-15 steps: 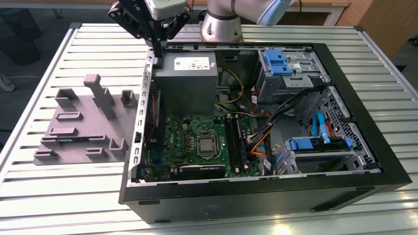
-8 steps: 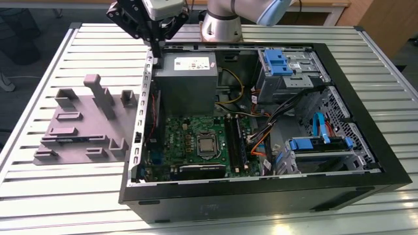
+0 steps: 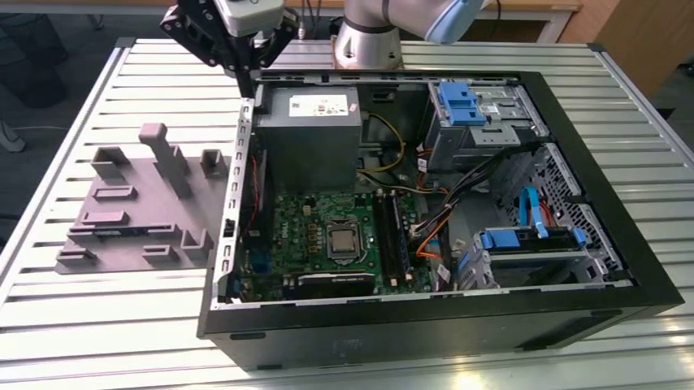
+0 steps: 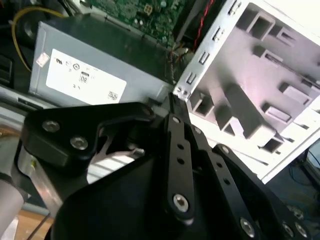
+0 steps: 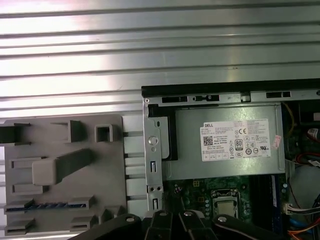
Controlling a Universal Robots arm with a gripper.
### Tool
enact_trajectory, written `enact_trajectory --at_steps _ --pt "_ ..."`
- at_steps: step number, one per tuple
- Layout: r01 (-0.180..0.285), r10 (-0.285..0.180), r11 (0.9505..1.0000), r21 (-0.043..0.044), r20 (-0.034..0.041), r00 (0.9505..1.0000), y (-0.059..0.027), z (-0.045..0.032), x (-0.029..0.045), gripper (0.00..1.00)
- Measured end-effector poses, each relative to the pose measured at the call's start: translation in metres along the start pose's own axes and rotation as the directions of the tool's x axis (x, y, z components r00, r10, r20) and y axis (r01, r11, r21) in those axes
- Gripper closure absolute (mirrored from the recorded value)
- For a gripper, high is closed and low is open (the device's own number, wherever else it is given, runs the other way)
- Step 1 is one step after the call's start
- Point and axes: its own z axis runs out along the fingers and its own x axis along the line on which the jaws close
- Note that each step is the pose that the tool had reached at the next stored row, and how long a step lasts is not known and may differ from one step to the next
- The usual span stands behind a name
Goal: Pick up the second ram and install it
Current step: 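Reach for the second ram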
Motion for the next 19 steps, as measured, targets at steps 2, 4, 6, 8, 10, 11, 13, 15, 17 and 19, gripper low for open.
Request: enact_trajectory --at_steps 2,4,6,8,10,11,13,15,17,19 --pt "0.0 0.0 1.0 0.0 0.0 1.0 -0.0013 -0.0001 0.0029 0.89" --pt "0.0 0.0 1.0 0.0 0.0 1.0 -0.0018 -0.0002 0.0048 0.89" --pt "0.0 0.0 1.0 0.0 0.0 1.0 -0.0018 -0.0002 0.0048 0.89" --pt "0.0 0.0 1.0 0.0001 -0.0001 1.0 -0.0019 -0.0002 0.0051 0.89" --pt "0.0 0.0 1.0 0.0 -0.0001 1.0 -0.0019 -0.0002 0.0051 0.89" --pt "0.0 0.0 1.0 0.0 -0.0001 1.0 -0.0019 -0.0002 0.0051 0.89" --pt "0.0 0.0 1.0 0.0001 -0.0001 1.0 -0.0019 -0.0003 0.0051 0.89" --pt "0.0 0.0 1.0 0.0001 -0.0001 1.0 -0.0019 -0.0002 0.0052 0.89" --pt "0.0 0.0 1.0 0.0001 0.0 1.0 -0.0019 -0.0002 0.0054 0.89" --pt "0.0 0.0 1.0 0.0001 0.0 1.0 -0.0019 -0.0002 0.0057 0.89"
